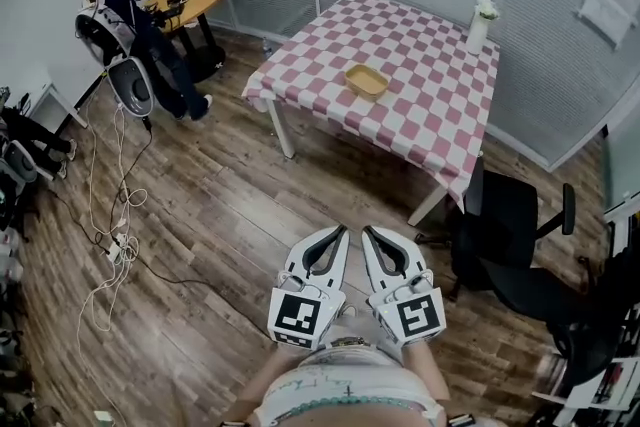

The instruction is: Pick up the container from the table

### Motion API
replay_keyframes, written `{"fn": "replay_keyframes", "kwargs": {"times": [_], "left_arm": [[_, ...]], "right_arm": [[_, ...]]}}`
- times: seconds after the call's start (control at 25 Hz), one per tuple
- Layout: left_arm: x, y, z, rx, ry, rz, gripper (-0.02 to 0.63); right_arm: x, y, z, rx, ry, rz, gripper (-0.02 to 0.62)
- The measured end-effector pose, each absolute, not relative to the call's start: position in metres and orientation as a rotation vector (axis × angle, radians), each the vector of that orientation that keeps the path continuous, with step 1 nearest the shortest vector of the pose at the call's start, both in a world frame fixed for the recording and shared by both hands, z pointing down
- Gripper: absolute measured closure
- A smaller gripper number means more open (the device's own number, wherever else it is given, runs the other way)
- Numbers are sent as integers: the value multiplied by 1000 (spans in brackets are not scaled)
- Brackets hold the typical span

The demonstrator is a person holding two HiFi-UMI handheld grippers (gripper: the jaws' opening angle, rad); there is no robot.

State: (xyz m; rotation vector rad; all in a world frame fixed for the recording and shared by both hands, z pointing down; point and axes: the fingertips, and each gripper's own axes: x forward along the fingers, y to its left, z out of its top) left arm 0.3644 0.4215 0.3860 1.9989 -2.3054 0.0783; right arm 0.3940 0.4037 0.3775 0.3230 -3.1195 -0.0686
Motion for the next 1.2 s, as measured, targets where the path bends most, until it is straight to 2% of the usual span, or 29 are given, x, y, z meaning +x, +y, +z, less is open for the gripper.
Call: {"fn": "replay_keyframes", "kwargs": {"times": [1.2], "left_arm": [[163,327,380,2167,-2176,27,589]], "right_arm": [[194,313,371,501,-3083,-151,603]]}}
